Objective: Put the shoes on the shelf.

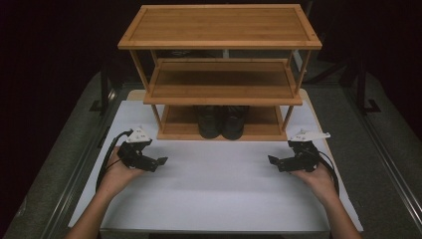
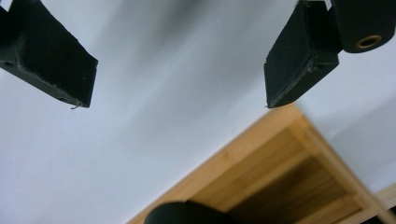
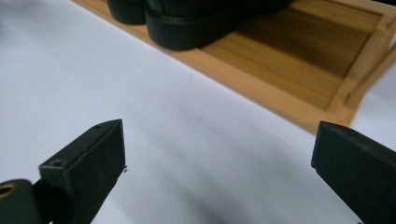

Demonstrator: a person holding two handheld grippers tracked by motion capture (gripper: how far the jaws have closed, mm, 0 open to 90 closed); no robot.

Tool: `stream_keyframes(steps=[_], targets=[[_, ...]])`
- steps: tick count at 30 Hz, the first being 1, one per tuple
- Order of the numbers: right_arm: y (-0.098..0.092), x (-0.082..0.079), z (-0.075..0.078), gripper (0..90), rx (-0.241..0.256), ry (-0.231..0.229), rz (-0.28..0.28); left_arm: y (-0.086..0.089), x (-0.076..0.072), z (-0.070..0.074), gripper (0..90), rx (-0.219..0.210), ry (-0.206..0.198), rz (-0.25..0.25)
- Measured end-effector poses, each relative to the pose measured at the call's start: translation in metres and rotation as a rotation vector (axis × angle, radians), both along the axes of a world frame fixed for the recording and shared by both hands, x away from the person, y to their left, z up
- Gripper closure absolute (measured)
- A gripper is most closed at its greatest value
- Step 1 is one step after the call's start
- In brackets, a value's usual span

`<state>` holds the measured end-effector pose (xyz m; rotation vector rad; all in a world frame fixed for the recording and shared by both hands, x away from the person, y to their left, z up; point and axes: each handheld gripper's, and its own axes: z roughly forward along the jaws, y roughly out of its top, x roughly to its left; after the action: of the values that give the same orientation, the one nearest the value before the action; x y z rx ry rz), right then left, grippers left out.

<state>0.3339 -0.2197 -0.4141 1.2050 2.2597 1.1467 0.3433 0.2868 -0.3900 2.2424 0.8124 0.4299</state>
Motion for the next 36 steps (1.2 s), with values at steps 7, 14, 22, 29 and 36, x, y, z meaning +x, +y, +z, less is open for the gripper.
stream_keyframes(steps=[7,14,22,29,36], targets=[[-0.019,-0.026,-0.009,2.7,-0.018,0.008,-0.011,0.019,-0.028,-0.01,9.0,-0.013,-0.002,0.033],[-0.032,-0.051,-0.016,2.7,-0.032,0.019,-0.024,0.033,-0.049,-0.022,8.9,-0.006,0.009,0.054],[-0.048,-0.075,-0.03,2.7,-0.099,0.056,-0.046,0.045,-0.072,-0.04,8.8,-0.007,0.035,0.072],[-0.06,-0.088,-0.044,2.0,-0.126,0.083,-0.081,0.054,-0.086,-0.06,0.0,-0.01,0.058,0.096],[-0.06,-0.089,-0.044,1.8,-0.124,0.079,-0.08,0.054,-0.086,-0.06,0.0,-0.009,0.061,0.101]])
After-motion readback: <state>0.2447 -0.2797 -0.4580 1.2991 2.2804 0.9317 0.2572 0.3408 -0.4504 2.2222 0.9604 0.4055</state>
